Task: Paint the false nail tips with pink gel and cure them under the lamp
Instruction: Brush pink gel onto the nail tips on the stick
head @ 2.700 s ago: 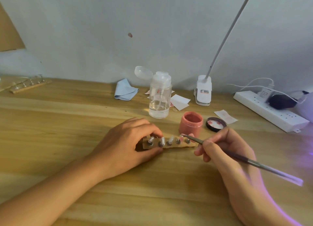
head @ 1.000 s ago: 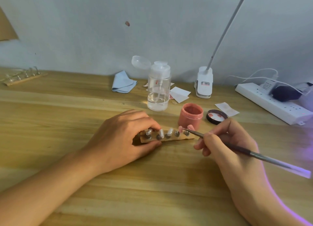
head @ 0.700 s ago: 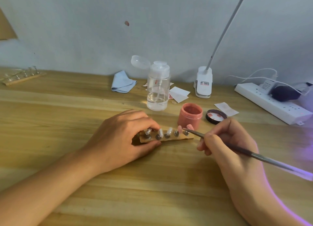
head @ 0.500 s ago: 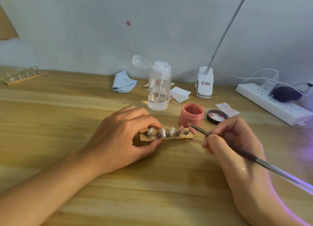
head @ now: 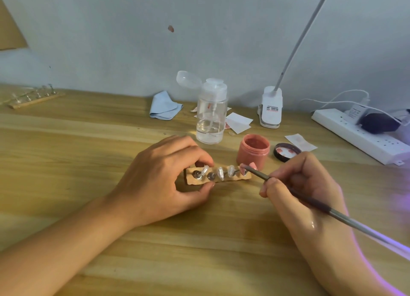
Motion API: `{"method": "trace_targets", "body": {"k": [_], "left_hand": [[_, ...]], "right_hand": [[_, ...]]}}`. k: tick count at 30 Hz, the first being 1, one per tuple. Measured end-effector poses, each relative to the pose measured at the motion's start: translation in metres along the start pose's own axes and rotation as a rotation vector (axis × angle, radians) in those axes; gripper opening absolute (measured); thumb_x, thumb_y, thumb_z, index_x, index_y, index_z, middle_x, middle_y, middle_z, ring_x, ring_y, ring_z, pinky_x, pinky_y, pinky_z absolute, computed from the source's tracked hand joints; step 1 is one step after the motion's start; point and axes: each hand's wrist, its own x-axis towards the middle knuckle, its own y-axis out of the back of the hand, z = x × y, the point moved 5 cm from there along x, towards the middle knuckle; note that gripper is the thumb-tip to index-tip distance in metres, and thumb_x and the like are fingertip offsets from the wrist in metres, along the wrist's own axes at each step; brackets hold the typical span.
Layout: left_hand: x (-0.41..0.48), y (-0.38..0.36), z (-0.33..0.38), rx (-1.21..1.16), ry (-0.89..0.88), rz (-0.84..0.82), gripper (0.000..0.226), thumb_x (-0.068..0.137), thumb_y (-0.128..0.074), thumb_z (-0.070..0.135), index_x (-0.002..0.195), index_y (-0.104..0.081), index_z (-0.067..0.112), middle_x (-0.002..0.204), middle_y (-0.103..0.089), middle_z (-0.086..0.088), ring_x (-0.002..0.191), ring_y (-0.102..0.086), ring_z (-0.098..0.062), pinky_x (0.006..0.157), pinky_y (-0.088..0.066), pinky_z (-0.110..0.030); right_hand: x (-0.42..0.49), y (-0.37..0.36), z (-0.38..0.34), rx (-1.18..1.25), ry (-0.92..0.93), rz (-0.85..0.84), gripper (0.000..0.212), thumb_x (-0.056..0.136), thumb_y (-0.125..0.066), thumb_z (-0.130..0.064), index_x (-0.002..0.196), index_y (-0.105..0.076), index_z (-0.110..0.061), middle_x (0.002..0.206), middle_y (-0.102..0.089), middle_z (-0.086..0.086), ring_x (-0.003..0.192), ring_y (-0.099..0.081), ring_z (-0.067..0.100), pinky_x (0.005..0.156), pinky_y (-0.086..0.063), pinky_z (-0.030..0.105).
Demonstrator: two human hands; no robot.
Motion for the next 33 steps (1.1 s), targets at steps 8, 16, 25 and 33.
{"method": "trace_targets", "body": {"k": [8,16,25,33], "left_hand": [[-0.0004,0.0005,0.0014,0.005,-0.004,0.003,0.019,0.080,-0.072,0.034,0.095,-0.072,0.021,0.089,-0.060,0.011,0.082,-0.056,-0.009,0.068,-0.050,-0.034],[-0.0006,0.0021,0.0030,0.004,-0.003,0.026,0.020,0.080,-0.073,0.033,0.094,-0.073,0.020,0.089,-0.060,0.010,0.080,-0.056,-0.009,0.067,-0.051,-0.035],[-0.0005,0.0020,0.0024,0.004,-0.005,0.022,0.021,0.080,-0.072,0.035,0.095,-0.073,0.020,0.089,-0.059,0.009,0.078,-0.057,-0.011,0.066,-0.051,-0.034],[0.0008,-0.0012,-0.0007,0.031,0.059,-0.040,0.022,0.079,-0.067,0.044,0.093,-0.070,0.027,0.085,-0.055,0.018,0.075,-0.051,-0.003,0.070,-0.046,-0.026]], "right_hand": [[-0.0011,0.0002,-0.0015,-0.022,-0.006,0.001,0.012,0.068,-0.059,-0.022,0.075,-0.053,-0.013,0.066,-0.065,0.013,0.062,-0.055,0.025,0.056,-0.039,0.019],[-0.0009,-0.0009,-0.0006,-0.025,-0.006,0.005,0.010,0.069,-0.060,-0.023,0.074,-0.054,-0.016,0.067,-0.066,0.011,0.061,-0.057,0.022,0.058,-0.041,0.020],[-0.0008,0.0020,0.0016,-0.049,-0.009,0.014,0.007,0.068,-0.057,-0.019,0.072,-0.052,-0.021,0.065,-0.064,0.013,0.060,-0.056,0.024,0.054,-0.042,0.019],[-0.0007,0.0078,0.0023,0.048,0.001,0.117,0.006,0.068,-0.053,-0.010,0.070,-0.050,-0.015,0.063,-0.052,0.021,0.051,-0.045,0.028,0.049,-0.036,0.034]]}}
